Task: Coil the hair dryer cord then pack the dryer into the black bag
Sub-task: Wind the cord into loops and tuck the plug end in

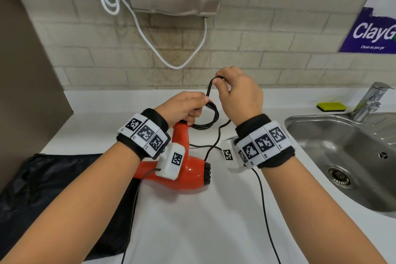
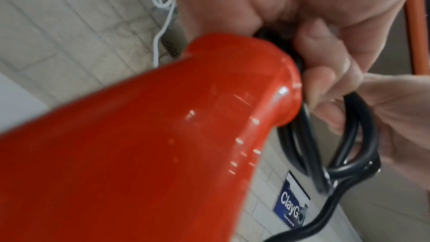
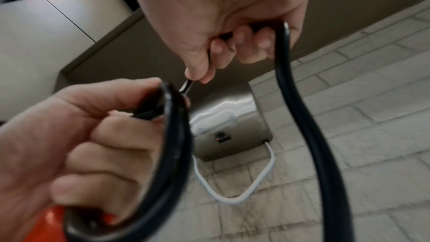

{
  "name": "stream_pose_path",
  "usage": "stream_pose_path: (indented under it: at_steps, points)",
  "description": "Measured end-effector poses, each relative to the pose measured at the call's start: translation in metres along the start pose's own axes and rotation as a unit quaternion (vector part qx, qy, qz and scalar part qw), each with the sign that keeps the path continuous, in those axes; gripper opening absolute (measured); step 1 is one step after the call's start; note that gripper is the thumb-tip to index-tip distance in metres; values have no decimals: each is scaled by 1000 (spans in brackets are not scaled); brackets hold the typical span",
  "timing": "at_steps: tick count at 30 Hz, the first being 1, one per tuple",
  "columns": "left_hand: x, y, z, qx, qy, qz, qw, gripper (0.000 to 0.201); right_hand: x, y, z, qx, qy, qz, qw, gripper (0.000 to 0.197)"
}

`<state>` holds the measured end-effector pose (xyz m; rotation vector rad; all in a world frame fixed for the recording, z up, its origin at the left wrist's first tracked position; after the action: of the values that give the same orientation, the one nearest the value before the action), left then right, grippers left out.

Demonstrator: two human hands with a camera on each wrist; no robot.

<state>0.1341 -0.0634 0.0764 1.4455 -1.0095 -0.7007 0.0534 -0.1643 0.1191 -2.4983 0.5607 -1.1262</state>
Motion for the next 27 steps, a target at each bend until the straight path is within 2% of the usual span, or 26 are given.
stream_pose_path:
  at_steps: [3,6,11,15,17,19,21,22,23,27]
  points:
    - [1,-1,2,17,18,19,1000,32,-7,-6,-5,59,25,-48,997,16]
    - [1,-5,0,26,41,36,998,32,-10,8,-1,170,-4,-62,983,18]
    - [1,-6,0,54,76,56,994,34,-28,56,15,301,-38,35,952,47]
    - [3,-5,-2,70,101,68,990,36,-56,93,50,323,-85,155,930,45]
    - [4,-6,-3,66,105,67,990,32,-69,112,74,232,-165,197,938,42]
    - [3,-8,-6,67,105,67,990,31,-82,126,98,68,-295,191,934,32]
    - [2,-9,-7,66,103,68,990,32,-98,138,121,-53,-413,163,894,34]
    - [2,-9,-6,65,103,70,990,32,-104,143,127,-91,-444,167,876,33]
    - [3,-9,-5,63,104,71,990,31,-107,147,131,-129,-455,170,864,32]
    - [5,-9,-7,57,119,74,988,32,-102,149,127,-269,-431,148,849,29]
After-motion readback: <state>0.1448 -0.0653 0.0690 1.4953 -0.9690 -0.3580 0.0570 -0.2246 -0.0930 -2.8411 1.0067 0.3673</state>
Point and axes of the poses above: each hand's wrist, its own x-axis towards the middle knuckle, its own z-axis out of the palm, y = z × x, the point moved 4 cm from there along x, towards the middle knuckle, and after that the axes turned 5 degrees about z, right-handed, at the moved point
